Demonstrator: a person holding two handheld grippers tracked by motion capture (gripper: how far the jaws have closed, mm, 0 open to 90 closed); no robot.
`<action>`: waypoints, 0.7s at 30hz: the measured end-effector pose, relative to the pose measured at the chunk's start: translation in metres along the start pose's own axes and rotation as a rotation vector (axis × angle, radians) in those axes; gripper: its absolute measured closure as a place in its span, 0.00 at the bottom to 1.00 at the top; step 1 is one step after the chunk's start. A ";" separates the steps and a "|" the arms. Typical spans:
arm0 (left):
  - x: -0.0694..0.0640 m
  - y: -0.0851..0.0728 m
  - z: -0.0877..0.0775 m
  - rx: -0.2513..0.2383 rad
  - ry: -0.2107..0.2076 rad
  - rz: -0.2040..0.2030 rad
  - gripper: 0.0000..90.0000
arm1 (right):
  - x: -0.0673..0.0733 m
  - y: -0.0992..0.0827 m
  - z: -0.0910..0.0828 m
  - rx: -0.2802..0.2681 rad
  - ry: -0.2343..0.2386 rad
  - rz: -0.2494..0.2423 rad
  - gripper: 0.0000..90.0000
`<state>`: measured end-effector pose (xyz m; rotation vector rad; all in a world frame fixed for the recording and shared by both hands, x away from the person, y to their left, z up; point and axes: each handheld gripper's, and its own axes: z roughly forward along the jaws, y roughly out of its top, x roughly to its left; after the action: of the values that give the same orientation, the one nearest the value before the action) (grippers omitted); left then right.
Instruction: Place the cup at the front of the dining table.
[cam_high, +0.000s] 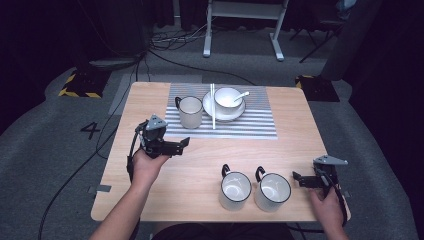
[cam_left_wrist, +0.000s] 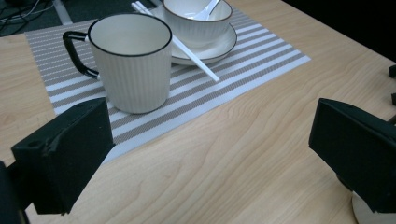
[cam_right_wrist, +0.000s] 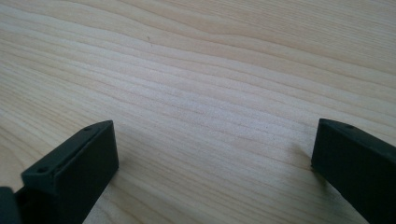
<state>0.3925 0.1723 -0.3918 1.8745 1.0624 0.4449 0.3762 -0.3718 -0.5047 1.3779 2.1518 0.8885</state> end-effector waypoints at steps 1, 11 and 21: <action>-0.001 -0.002 -0.002 0.009 0.004 -0.002 0.00 | 0.000 0.000 0.000 0.000 0.000 0.000 0.00; -0.006 -0.027 -0.017 0.017 -0.042 0.015 0.01 | 0.000 0.000 0.000 0.000 0.000 0.000 0.00; -0.023 -0.050 -0.033 0.008 -0.015 0.072 0.03 | 0.000 0.000 0.000 0.000 0.000 0.000 0.00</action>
<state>0.3333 0.1825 -0.4140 1.9251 0.9907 0.4683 0.3762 -0.3718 -0.5047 1.3776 2.1518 0.8880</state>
